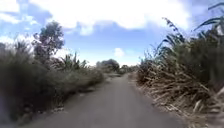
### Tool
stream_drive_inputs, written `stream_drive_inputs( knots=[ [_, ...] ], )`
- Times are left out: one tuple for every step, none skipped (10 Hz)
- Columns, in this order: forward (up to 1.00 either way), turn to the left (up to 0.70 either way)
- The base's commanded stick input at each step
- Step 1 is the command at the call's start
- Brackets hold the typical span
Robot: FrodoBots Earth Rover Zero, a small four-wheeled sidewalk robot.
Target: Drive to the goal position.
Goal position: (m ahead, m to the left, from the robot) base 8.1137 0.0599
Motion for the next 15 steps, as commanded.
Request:
stream_drive_inputs(
  knots=[
    [0.70, 0.00],
    [0.70, 0.00],
    [0.70, 0.00],
    [0.70, 0.00],
    [0.70, 0.00],
    [0.70, 0.00],
    [0.70, 0.00],
    [0.70, 0.00],
    [0.70, 0.00],
    [0.70, 0.00],
    [0.70, 0.00],
    [0.70, 0.00],
    [0.70, 0.00],
    [0.70, 0.00],
    [0.70, 0.00]
  ],
)
